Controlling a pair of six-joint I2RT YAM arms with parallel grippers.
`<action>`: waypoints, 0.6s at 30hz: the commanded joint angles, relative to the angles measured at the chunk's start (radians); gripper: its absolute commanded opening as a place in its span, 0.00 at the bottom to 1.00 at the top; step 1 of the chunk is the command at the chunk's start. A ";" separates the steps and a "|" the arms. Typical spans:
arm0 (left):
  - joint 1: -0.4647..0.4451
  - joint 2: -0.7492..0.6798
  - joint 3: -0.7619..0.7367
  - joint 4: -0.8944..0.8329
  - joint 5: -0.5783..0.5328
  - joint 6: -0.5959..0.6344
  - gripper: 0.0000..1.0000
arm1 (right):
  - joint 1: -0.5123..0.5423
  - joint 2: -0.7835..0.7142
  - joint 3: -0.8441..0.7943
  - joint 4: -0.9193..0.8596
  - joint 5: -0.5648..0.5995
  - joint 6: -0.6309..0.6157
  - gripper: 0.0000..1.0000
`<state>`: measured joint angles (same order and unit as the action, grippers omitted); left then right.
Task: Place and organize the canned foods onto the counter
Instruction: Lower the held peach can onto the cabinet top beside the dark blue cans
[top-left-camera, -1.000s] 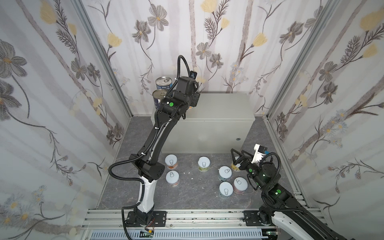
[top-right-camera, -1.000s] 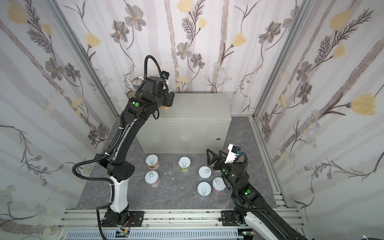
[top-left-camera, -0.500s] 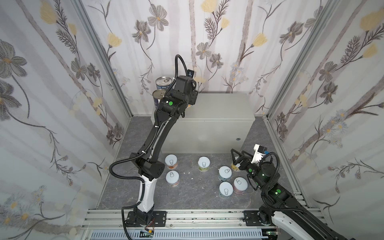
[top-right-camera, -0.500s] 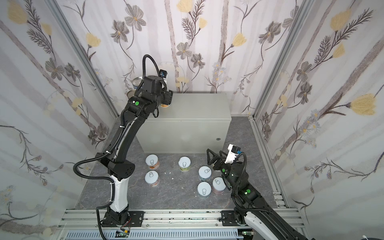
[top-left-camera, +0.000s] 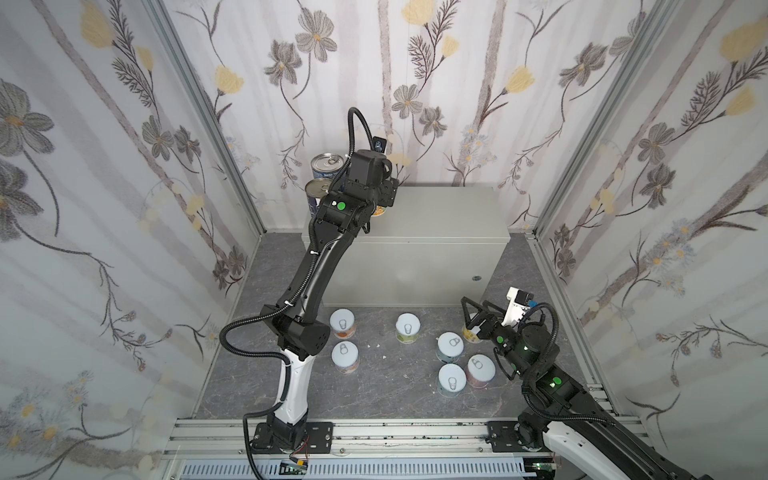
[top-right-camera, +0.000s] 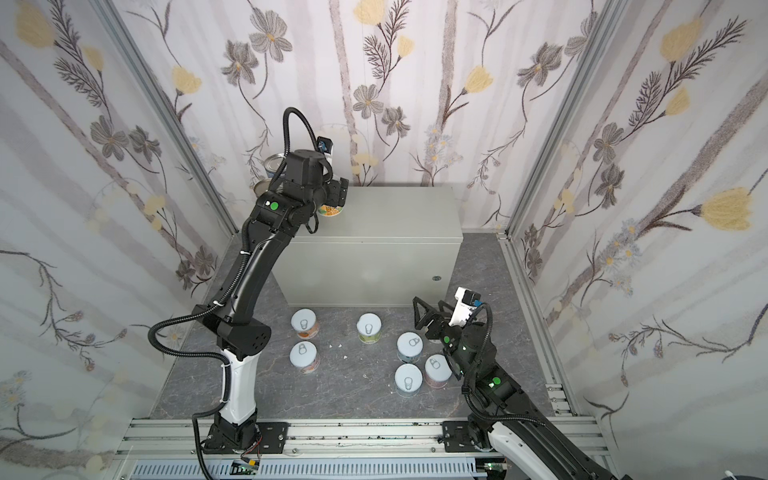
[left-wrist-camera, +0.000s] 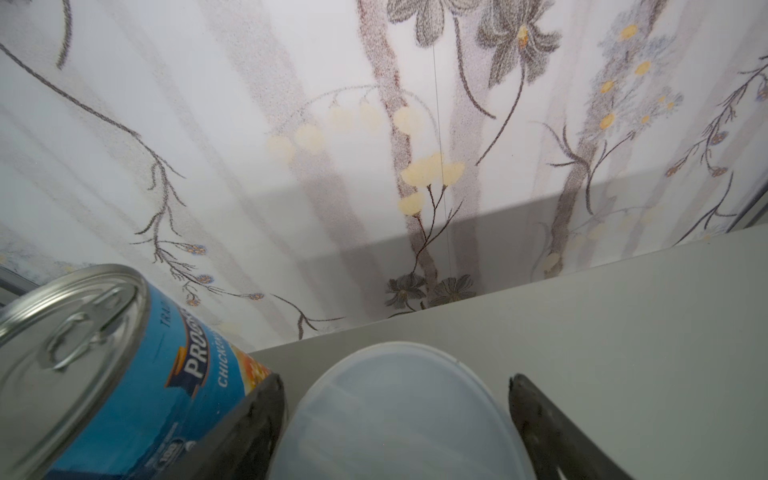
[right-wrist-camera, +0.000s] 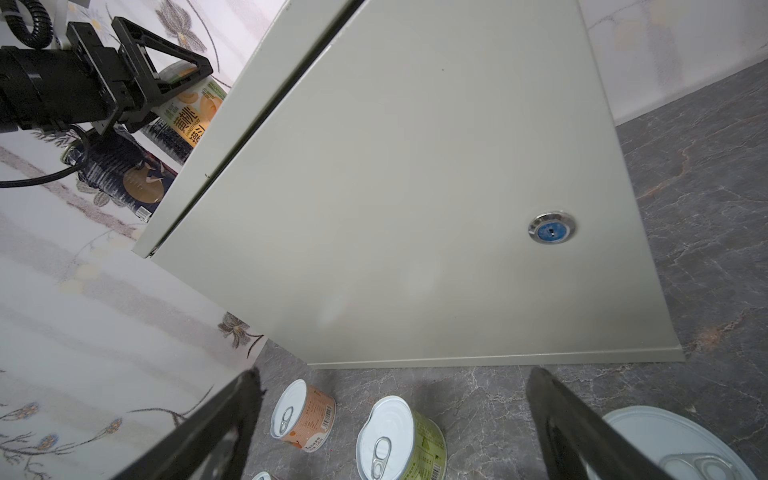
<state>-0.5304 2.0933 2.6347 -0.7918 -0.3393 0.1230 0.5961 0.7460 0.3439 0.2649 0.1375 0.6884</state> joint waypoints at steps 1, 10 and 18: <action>0.000 -0.001 0.011 0.044 0.009 0.001 0.88 | 0.002 -0.004 0.010 0.003 0.002 0.011 1.00; -0.002 -0.025 0.018 0.022 0.059 -0.046 1.00 | 0.001 -0.019 0.003 -0.008 0.011 0.014 1.00; -0.015 -0.067 -0.069 0.051 0.063 -0.064 1.00 | 0.002 -0.011 -0.001 -0.001 0.011 0.019 1.00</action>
<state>-0.5419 2.0418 2.5950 -0.7773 -0.2840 0.0715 0.5961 0.7319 0.3431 0.2584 0.1394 0.6987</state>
